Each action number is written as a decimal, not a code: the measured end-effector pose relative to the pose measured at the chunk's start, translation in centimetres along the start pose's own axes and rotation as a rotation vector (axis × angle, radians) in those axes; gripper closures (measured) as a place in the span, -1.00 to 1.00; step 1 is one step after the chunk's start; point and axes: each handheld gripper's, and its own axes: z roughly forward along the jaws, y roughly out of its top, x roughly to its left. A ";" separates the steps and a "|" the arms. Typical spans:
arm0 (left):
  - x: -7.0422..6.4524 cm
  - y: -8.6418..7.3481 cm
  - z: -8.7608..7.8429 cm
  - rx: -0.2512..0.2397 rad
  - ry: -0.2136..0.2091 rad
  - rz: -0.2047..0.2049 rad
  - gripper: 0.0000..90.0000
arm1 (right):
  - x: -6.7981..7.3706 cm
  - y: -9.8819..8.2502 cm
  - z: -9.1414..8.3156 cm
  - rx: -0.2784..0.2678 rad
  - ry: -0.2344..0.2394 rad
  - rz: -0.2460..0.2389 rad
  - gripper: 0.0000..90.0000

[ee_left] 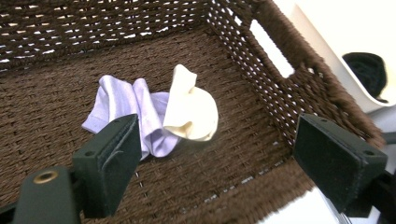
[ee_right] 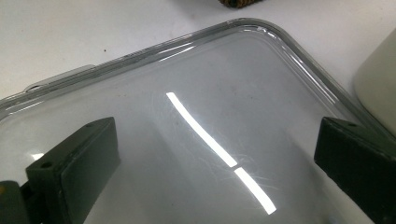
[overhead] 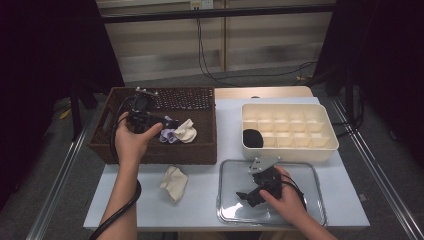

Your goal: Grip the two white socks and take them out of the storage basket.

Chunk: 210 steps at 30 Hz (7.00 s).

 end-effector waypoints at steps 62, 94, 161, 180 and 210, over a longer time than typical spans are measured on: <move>1.6 2.8 9.9 0.130 0.012 -0.017 -0.35 | 0.0 0.0 0.0 -0.001 0.003 -0.003 -1.00; 2.3 2.2 12.0 0.202 0.021 -0.058 0.91 | -0.1 0.0 0.0 -0.002 0.004 -0.003 -1.00; -2.0 1.9 -4.3 0.098 -0.116 0.000 0.92 | 0.0 0.0 0.0 -0.003 0.004 -0.007 -1.00; -3.2 0.1 -5.4 0.088 -0.141 0.020 0.92 | 0.0 0.0 0.0 -0.003 0.003 -0.005 -1.00; -5.3 -6.9 -1.3 0.061 -0.114 0.076 -0.23 | 0.0 0.0 0.0 0.000 0.002 -0.005 -1.00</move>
